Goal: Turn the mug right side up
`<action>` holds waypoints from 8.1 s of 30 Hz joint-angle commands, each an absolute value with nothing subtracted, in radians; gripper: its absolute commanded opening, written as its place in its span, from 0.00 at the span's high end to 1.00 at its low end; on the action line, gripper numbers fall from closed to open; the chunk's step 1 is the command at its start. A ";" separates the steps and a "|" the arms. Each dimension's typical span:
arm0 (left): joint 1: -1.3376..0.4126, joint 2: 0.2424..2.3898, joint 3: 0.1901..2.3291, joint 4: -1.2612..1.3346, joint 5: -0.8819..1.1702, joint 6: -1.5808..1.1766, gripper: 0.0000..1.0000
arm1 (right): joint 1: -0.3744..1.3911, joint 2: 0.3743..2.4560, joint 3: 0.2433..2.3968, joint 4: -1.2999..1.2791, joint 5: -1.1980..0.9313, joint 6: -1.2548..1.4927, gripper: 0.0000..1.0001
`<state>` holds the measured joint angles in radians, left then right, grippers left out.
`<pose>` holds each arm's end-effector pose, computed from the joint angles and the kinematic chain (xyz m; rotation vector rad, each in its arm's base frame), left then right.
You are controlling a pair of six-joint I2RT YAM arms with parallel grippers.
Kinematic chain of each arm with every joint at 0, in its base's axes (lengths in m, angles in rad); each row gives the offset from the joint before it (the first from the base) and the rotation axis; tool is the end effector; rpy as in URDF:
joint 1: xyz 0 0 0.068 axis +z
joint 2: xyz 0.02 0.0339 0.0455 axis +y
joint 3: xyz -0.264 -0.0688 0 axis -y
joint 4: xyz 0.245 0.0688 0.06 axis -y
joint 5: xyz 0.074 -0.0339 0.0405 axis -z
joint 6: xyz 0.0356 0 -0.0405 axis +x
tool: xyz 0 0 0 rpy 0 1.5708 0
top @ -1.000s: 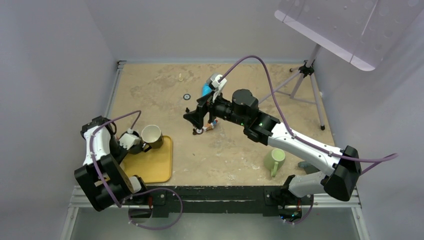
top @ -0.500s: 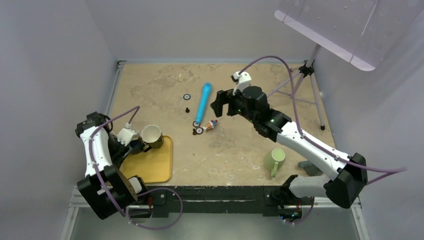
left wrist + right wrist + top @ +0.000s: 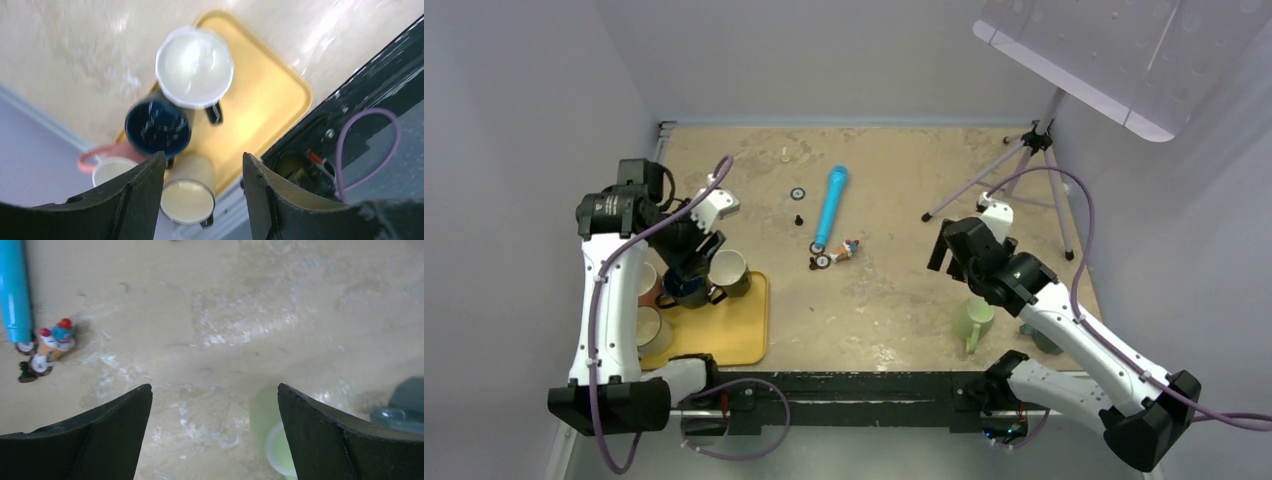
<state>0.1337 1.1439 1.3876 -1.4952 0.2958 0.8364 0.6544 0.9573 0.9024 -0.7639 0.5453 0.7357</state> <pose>0.1678 0.0121 0.3686 0.9972 2.5310 -0.1543 0.1598 0.0993 0.2995 0.3370 2.2211 0.0850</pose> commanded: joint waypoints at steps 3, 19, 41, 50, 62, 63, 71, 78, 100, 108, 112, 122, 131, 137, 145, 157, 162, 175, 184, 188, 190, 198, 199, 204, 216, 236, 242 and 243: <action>-0.052 1.203 1.489 -1.418 0.497 0.694 0.38 | 0.637 0.853 0.892 -1.124 0.666 1.112 0.01; -0.077 1.029 1.329 -1.408 0.550 0.828 0.38 | 0.579 0.974 0.719 -0.865 0.395 1.112 0.01; -0.077 1.035 1.320 -1.401 0.526 0.799 0.38 | 0.806 1.188 1.175 -1.056 0.261 0.537 0.02; -0.077 1.010 1.323 -1.380 0.520 0.810 0.38 | 0.795 1.015 1.117 -0.830 0.063 -0.039 0.01; -0.077 0.997 1.296 -1.336 0.492 0.823 0.38 | 0.795 1.113 0.958 -1.125 0.011 -0.310 0.01; -0.077 0.998 1.295 -1.332 0.492 0.822 0.38 | 0.795 1.108 0.935 -1.083 0.027 -0.306 0.01; -0.077 1.011 1.307 -1.321 0.484 0.807 0.38 | 0.795 1.155 0.884 -0.906 0.072 -0.257 0.02; -0.077 1.023 1.322 -1.300 0.480 0.797 0.38 | 0.795 1.298 0.904 -0.901 0.103 -0.235 0.05; -0.077 0.989 1.292 -1.310 0.448 0.824 0.38 | 0.799 1.485 1.240 -0.915 0.431 0.353 0.13; -0.076 0.988 1.290 -1.319 0.467 0.836 0.38 | 0.802 1.349 1.168 -0.952 0.395 0.599 0.02; -0.077 0.958 1.258 -1.308 0.458 0.861 0.38 | 0.835 1.263 1.056 -0.944 0.346 0.724 0.02; -0.077 0.956 1.269 -1.331 0.499 0.830 0.38 | 0.871 1.277 0.882 -0.740 0.391 0.787 0.17; -0.077 0.941 1.316 -1.401 0.553 0.784 0.38 | 0.871 1.430 0.898 -0.627 0.435 0.762 0.72; -0.077 0.933 1.398 -1.466 0.720 0.717 0.25 | 0.881 1.309 0.954 -0.534 0.383 0.675 1.00; -0.077 0.977 1.618 -1.488 0.990 0.529 0.16 | 0.893 1.011 0.873 0.087 0.023 0.571 1.00; -0.077 0.880 1.547 -0.801 1.129 -0.187 0.15 | 0.978 1.126 1.055 0.570 -0.410 0.542 1.00; -0.077 0.895 1.505 -0.759 1.056 -0.291 0.22 | 0.992 1.151 1.120 0.563 -0.452 0.523 1.00; -0.082 0.855 1.365 -0.357 1.248 -0.608 0.59 | 1.014 1.273 1.212 0.537 -0.412 0.495 1.00; -0.081 0.908 1.632 -1.229 0.813 0.198 1.00 | 1.025 1.258 1.184 0.293 -0.187 0.438 0.02; -0.081 0.928 1.611 -1.584 0.471 0.577 1.00 | 1.023 1.160 1.134 0.063 0.006 0.403 0.02; -0.081 0.938 1.538 -1.725 0.372 0.678 1.00 | 1.022 1.131 1.134 -0.056 0.103 0.390 0.02; -0.081 0.869 1.117 -1.677 0.054 0.804 1.00 | 1.023 1.090 1.114 -0.163 0.207 0.378 0.02; -0.081 0.872 1.083 -1.649 0.039 0.802 1.00 | 1.023 1.093 1.114 -0.165 0.207 0.379 0.02; -0.080 0.900 0.985 -1.604 0.018 0.830 1.00 | 1.023 1.114 1.130 -0.191 0.217 0.374 0.02; -0.066 0.967 0.850 -1.439 -0.040 0.850 1.00 | 1.023 1.116 1.131 -0.260 0.274 0.395 0.02; -0.061 1.067 0.768 -1.356 -0.014 0.935 0.56 | 0.962 1.119 1.129 -0.424 0.450 0.499 0.01; -0.062 0.973 0.927 -1.471 0.045 0.914 0.44 | 0.683 1.127 1.054 -0.494 0.416 0.645 0.01; -0.061 0.962 0.953 -1.488 0.056 0.909 0.43 | 0.643 1.129 1.061 -0.556 0.479 0.705 0.01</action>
<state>-0.0662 1.0248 0.8337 -1.4029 -0.0082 0.9089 0.7788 1.1267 1.0786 -0.4145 0.3717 0.5266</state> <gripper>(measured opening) 0.552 0.985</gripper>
